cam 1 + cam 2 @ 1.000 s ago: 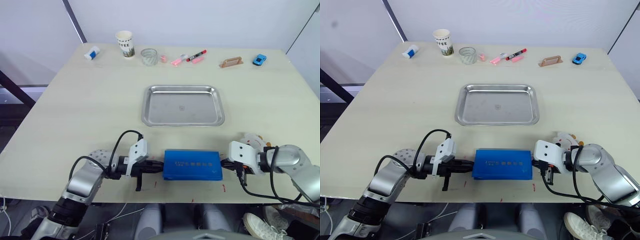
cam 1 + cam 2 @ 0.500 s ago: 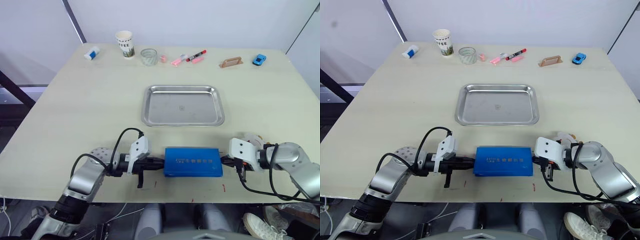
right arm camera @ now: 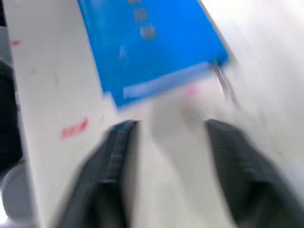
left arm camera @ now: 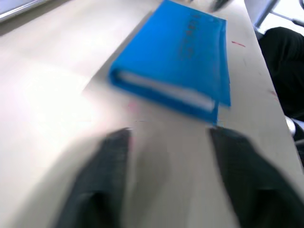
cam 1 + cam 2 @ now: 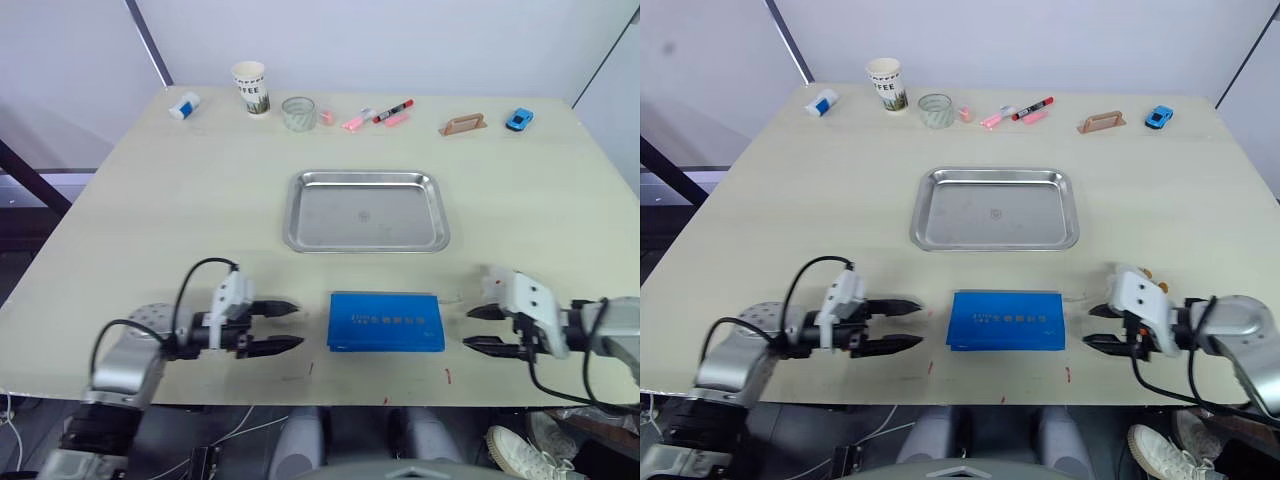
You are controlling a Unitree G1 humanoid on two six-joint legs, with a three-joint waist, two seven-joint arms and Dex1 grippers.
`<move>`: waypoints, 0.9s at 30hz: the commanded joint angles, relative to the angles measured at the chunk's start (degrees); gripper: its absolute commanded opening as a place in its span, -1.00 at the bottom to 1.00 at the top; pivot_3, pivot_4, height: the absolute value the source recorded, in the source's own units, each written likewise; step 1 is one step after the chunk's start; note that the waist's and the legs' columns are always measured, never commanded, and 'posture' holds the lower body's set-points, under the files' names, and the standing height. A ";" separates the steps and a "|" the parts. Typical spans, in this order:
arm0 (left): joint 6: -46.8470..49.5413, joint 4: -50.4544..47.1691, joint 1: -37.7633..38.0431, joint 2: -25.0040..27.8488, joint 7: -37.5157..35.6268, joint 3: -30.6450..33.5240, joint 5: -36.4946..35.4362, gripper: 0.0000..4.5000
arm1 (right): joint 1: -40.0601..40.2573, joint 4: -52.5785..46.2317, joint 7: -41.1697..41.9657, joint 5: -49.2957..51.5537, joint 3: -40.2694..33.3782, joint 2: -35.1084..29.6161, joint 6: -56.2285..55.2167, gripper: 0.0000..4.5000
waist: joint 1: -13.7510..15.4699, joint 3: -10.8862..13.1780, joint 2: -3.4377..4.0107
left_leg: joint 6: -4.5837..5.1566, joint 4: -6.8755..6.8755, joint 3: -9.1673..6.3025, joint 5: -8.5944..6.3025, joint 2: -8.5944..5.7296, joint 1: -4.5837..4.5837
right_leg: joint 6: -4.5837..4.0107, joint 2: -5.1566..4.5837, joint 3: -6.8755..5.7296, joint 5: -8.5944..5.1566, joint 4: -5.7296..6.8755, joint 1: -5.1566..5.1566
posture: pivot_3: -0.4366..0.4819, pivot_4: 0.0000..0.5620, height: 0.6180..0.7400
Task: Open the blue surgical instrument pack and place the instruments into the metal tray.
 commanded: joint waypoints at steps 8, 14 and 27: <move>3.80 -6.13 3.04 1.41 -3.59 8.14 -10.94 1.00 | 13.86 -4.73 6.54 9.35 -19.59 2.35 -8.50 0.95 | -0.05 0.00 0.01 | 0.00 -0.01 -0.05 0.00 0.02 0.05 | 0.01 0.00 -0.06 -0.01 -0.01 0.08 | -0.05 -0.47 1.00; 1.91 -9.14 0.88 -1.26 -4.42 6.92 -12.52 1.00 | 11.60 -11.84 -0.51 4.47 -8.93 7.50 -13.07 0.95 | -0.08 0.00 0.00 | 0.00 0.00 -0.10 0.00 0.02 0.08 | 0.01 0.02 -0.09 0.00 -0.02 0.14 | -0.05 -0.47 1.00; 2.71 -9.41 -5.09 0.66 -9.11 1.21 -11.05 1.00 | 0.93 -3.88 -6.43 -12.51 9.87 9.86 -24.31 0.95 | -0.04 0.02 0.02 | -0.01 0.01 -0.09 0.00 -0.01 0.07 | -0.04 0.03 -0.11 -0.03 -0.03 0.13 | -0.05 -0.47 1.00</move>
